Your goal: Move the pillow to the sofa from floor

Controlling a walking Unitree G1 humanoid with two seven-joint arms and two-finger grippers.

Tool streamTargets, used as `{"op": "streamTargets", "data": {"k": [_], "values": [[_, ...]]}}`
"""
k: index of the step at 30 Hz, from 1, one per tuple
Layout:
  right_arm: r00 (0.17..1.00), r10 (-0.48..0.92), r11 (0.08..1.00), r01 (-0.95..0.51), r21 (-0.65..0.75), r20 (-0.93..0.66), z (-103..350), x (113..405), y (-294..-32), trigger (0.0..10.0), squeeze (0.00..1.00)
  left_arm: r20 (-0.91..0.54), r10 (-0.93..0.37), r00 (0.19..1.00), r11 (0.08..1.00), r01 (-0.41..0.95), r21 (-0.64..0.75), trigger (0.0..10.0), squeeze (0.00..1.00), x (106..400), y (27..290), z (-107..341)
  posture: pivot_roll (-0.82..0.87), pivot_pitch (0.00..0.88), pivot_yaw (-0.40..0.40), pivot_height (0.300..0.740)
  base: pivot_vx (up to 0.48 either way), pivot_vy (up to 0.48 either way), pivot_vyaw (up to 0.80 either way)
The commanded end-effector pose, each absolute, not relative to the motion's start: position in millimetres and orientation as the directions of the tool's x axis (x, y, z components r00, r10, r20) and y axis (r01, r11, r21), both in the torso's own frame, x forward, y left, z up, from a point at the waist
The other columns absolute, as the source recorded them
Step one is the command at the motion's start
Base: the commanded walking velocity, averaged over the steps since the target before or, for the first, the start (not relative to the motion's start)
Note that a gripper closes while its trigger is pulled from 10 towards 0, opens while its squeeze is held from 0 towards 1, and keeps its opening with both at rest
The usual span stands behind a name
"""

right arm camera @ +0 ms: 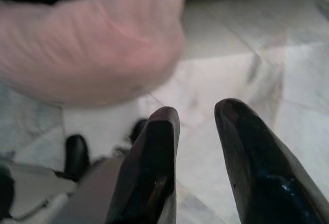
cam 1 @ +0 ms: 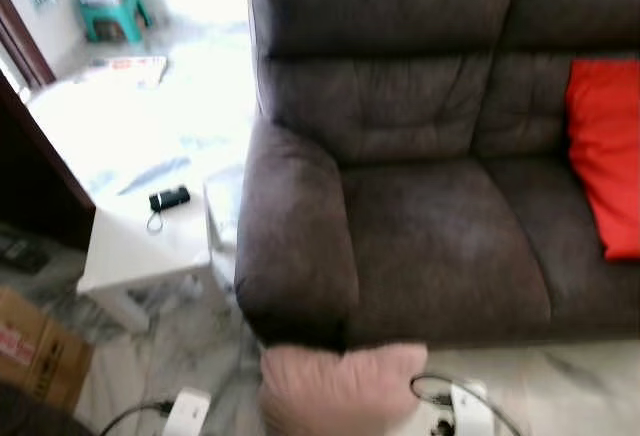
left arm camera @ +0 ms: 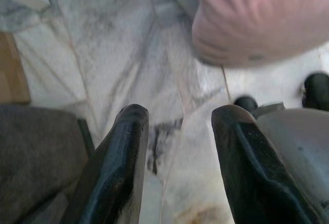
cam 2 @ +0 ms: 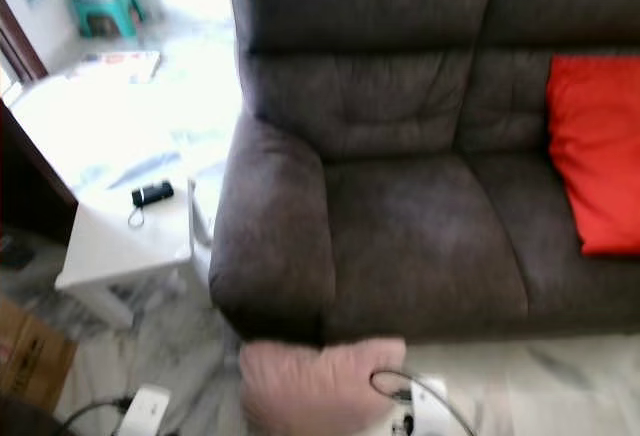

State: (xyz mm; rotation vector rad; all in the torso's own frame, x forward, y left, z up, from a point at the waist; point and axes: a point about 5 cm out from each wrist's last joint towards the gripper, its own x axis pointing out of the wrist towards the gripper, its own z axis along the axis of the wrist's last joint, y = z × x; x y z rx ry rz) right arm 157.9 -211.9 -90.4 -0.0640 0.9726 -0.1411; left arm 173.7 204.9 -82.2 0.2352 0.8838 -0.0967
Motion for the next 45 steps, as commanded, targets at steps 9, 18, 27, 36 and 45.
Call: {"op": "streamTargets", "data": {"k": [9, 18, 27, 36, 45], "values": [[0.560, -0.128, 0.992, 0.090, -0.093, -0.818, -90.8, 159.0, -207.1, 10.0, 0.00, -0.774, 0.014, 0.633, 0.968, 0.187, 0.170, 10.0, 0.00, 172.2, 206.3, -82.4, 0.04, 0.072, 0.017, 0.740, 0.000, 0.000, 0.00], [0.565, -0.121, 0.993, 0.083, -0.089, -0.816, -90.5, 161.0, -203.7, 10.0, 0.00, -0.772, 0.007, 0.636, 0.966, 0.195, 0.170, 10.0, 0.00, 173.2, 204.7, -82.1, 0.04, 0.073, 0.017, 0.740, 0.000, 0.000, 0.00], [0.570, -0.118, 0.993, 0.079, -0.089, -0.813, -90.0, 162.3, -203.3, 10.0, 0.00, -0.763, 0.002, 0.647, 0.968, 0.191, 0.164, 10.0, 0.00, 174.5, 201.1, -81.7, 0.04, 0.073, 0.015, 0.740, 0.000, 0.000, 0.00], [0.573, -0.115, 0.993, 0.077, -0.087, -0.811, -89.6, 163.2, -202.7, 10.0, 0.00, -0.763, 0.003, 0.646, 0.968, 0.191, 0.165, 10.0, 0.00, 173.0, 200.0, -82.5, 0.04, 0.073, 0.013, 0.740, 0.275, 0.000, 0.00], [0.581, -0.110, 0.994, 0.070, -0.085, -0.806, -88.7, 165.6, -201.4, 10.0, 0.00, -0.765, 0.010, 0.643, 0.967, 0.187, 0.170, 10.0, 0.00, 171.6, 201.7, -82.9, 0.04, 0.075, 0.012, 0.740, 0.302, 0.000, 0.00]]}}
